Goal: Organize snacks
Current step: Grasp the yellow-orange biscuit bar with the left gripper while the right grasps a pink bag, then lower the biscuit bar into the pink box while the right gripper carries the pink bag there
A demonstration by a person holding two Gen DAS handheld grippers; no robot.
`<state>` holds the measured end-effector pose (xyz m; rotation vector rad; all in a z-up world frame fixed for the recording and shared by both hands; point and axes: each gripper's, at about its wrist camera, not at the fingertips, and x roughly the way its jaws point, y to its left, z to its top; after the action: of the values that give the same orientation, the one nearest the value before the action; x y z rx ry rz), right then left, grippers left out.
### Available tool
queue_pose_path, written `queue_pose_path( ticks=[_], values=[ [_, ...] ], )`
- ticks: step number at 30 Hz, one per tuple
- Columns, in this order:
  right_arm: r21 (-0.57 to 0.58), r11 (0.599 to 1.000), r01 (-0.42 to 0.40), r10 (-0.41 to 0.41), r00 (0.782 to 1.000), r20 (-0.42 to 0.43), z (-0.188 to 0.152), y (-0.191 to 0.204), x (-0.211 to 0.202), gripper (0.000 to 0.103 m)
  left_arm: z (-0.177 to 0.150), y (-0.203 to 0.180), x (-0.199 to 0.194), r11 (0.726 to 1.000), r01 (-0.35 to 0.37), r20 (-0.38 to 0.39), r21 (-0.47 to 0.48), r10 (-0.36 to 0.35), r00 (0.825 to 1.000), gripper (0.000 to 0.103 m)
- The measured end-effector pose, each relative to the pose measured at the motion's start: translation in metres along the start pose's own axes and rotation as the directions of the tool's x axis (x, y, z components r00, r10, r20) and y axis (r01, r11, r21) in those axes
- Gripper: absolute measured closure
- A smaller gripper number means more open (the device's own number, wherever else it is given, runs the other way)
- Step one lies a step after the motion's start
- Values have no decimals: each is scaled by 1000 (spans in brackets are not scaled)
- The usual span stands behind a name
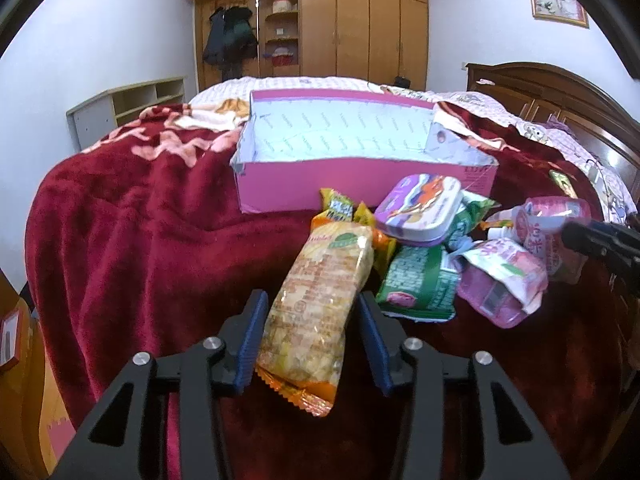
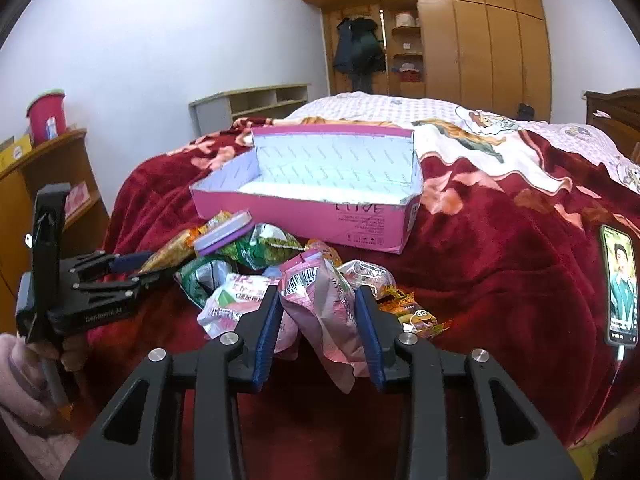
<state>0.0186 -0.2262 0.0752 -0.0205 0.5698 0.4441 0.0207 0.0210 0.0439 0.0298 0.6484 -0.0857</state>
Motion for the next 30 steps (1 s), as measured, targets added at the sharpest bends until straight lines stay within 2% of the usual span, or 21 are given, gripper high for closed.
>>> queue_pose_path(
  ticks=[14,17,30],
  values=[
    [82,997,-12,5,996,84,9,-7,-29,69,14,5,-29,998,38,61,-50,-34,998,58],
    [98,994,-43,33,994,100,11,-7,-34,69,16,4,-33,997,50,65,-61,-46,997,58],
    [71,994,-79,69,989,131,27,3,-38,69,45,7,-37,996,57,113,-68,-49,992,58]
  ],
)
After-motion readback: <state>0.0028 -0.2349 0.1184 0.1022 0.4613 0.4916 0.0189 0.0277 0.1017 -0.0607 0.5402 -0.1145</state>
